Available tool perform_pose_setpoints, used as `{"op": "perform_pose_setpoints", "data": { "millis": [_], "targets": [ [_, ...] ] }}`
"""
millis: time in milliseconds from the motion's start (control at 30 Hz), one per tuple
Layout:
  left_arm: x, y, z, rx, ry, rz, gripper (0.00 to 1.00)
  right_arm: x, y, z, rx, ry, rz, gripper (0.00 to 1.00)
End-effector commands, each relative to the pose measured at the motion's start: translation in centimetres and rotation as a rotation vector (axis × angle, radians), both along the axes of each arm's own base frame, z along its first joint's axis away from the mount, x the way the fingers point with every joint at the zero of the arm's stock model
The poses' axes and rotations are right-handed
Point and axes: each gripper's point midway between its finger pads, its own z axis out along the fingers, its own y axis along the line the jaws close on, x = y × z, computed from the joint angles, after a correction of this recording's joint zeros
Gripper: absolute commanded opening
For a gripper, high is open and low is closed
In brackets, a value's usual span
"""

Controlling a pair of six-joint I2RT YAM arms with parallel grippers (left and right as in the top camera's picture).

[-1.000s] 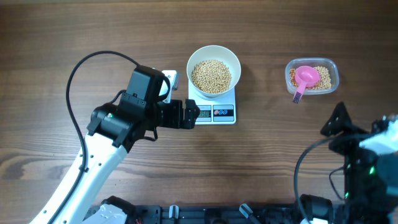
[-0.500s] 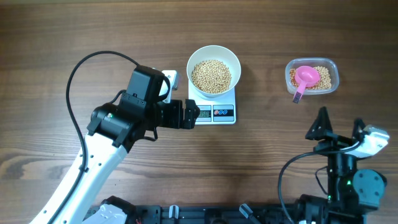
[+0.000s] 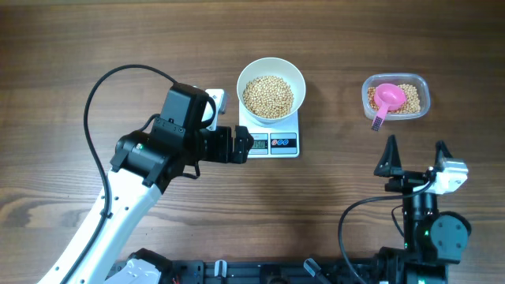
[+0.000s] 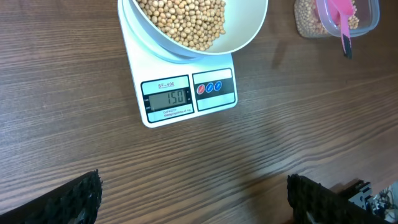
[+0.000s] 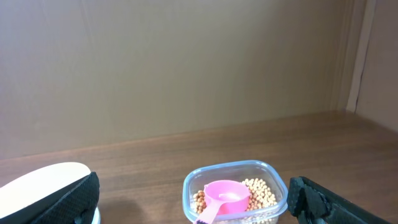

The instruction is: Scoop item into bowl and weigh 150g on scale

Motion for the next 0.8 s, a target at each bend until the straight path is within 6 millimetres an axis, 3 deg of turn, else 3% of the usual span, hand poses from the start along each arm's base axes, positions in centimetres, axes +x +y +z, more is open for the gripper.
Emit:
{"op": "perform_pose_setpoints", "data": {
  "millis": [0, 767],
  "targets": [
    [-0.1, -0.2, -0.2, 0.004, -0.001, -0.026, 1.0, 0.0, 0.2, -0.8, -0.021, -0.02, 0.01, 1.0],
    [-0.1, -0.2, -0.2, 0.004, -0.001, -0.026, 1.0, 0.9, 3.5, -4.8, -0.045, 0.035, 0.152, 1.0]
  ]
}}
